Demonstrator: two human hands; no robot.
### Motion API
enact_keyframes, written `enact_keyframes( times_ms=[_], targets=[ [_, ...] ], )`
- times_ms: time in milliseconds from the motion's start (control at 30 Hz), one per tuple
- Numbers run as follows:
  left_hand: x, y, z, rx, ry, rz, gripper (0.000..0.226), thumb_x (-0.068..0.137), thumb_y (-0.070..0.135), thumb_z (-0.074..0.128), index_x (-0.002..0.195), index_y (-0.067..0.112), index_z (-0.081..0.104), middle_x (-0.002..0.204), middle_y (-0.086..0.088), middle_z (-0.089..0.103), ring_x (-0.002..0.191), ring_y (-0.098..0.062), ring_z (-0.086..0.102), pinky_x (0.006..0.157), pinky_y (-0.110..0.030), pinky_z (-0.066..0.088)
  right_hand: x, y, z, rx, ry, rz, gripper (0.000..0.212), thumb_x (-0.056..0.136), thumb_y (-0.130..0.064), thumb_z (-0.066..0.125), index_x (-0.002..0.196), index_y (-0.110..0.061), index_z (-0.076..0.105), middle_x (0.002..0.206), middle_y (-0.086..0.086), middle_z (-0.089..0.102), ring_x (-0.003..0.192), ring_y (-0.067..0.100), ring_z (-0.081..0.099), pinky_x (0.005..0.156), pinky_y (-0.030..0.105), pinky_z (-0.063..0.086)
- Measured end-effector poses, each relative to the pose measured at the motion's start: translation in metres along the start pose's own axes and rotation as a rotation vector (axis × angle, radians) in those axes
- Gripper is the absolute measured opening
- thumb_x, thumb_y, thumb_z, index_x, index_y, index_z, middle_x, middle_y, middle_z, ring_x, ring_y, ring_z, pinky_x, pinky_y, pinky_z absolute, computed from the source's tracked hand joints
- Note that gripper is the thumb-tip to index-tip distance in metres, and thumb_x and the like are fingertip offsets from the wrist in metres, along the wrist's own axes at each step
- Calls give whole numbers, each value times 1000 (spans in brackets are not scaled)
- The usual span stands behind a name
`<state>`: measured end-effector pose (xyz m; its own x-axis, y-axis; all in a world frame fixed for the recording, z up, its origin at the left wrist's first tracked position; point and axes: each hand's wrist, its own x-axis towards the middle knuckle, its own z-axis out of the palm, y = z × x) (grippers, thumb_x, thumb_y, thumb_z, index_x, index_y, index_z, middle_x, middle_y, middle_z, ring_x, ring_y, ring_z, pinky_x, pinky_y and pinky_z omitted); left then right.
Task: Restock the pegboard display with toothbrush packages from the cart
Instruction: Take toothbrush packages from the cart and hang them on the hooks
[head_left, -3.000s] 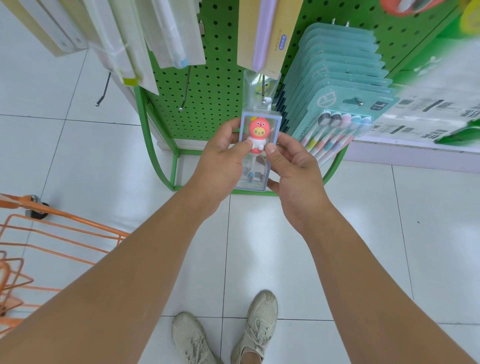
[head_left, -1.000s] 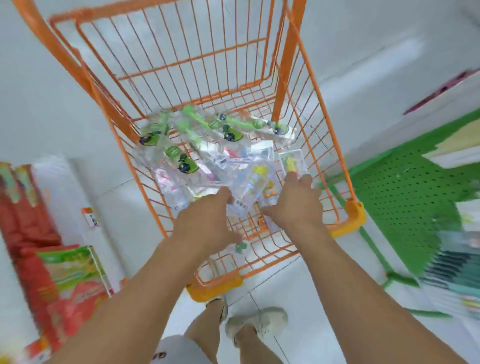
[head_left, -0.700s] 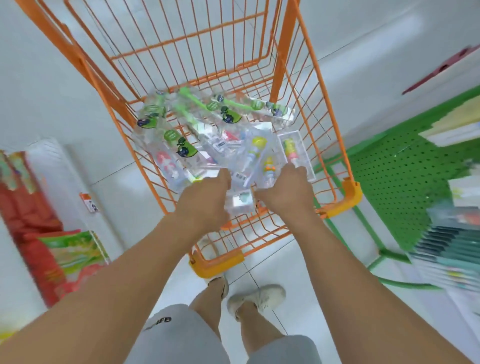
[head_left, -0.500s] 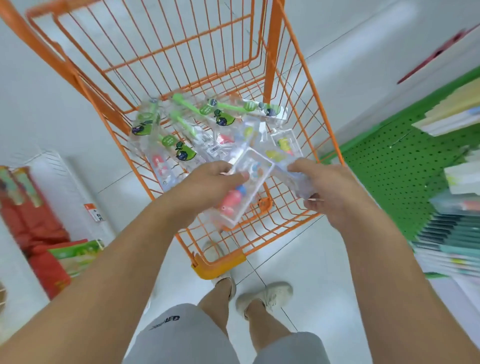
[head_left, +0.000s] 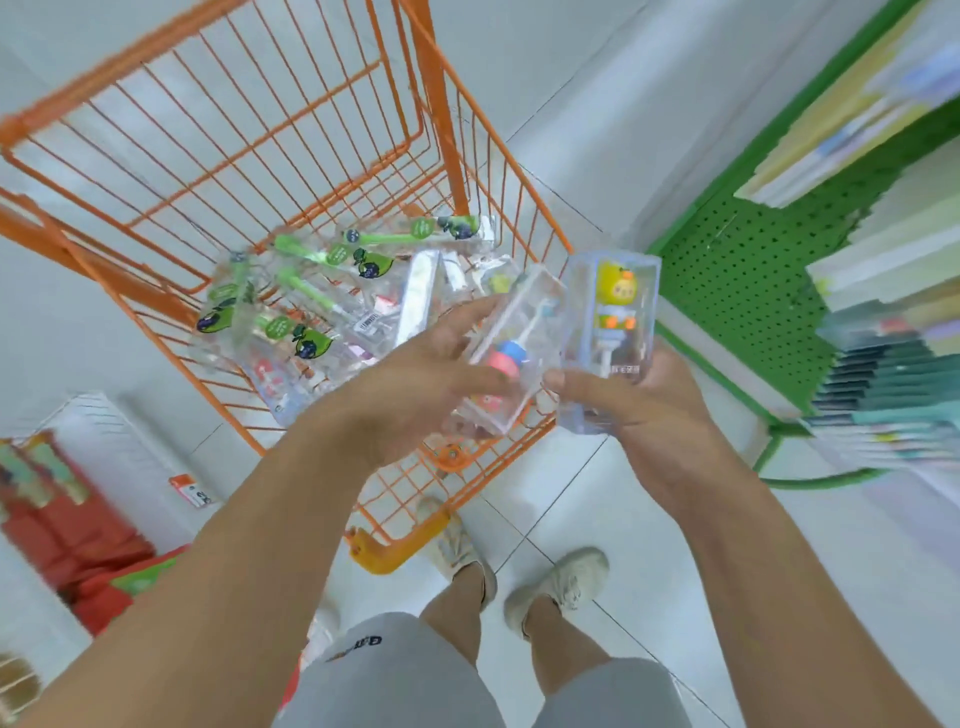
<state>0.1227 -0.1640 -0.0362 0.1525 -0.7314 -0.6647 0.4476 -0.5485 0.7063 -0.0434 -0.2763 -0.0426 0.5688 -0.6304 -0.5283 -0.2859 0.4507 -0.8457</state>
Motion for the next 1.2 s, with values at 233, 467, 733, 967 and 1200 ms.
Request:
enact_keyframes(
  times_ms=[233,467,733,967,1200],
  targets=[
    [2,29,7,350,76,62,58,70,5,87,119,26,64,113,-8,71,85,-19,71,71,-31,58,-17,-8,-39,78,27,-92,42,72,-23,77,111,-15,66,93,0,75,80,8,71,69,21,55],
    [11,29,42,-303,286,231,38,77,35,70,110,17,66,97,2,69,94,-15,65,91,-32,54,-20,1,-36,166,-165,57,47,73,-28,75,113,-7,68,100,8,77,86,19,73,78,32,59],
    [47,21,121,-62,297,350,27,91,37,66,115,24,62,88,3,71,78,-17,68,73,-41,59,-31,28,-96,372,298,9,45,81,-57,60,107,-21,67,86,3,70,73,19,66,69,35,55],
    [133,-61,216,314,-18,202,28,94,22,69,122,24,67,97,6,75,70,-1,60,54,-16,45,-32,112,-212,438,551,18,7,97,-16,63,103,-14,66,96,3,67,94,22,61,79,35,50],
    [229,-100,256,283,-68,230,27,99,31,60,126,31,63,105,6,68,88,-8,58,57,-13,47,40,163,-279,285,612,-161,39,94,-28,68,131,-21,59,104,-5,70,103,15,66,98,49,49]
  ],
)
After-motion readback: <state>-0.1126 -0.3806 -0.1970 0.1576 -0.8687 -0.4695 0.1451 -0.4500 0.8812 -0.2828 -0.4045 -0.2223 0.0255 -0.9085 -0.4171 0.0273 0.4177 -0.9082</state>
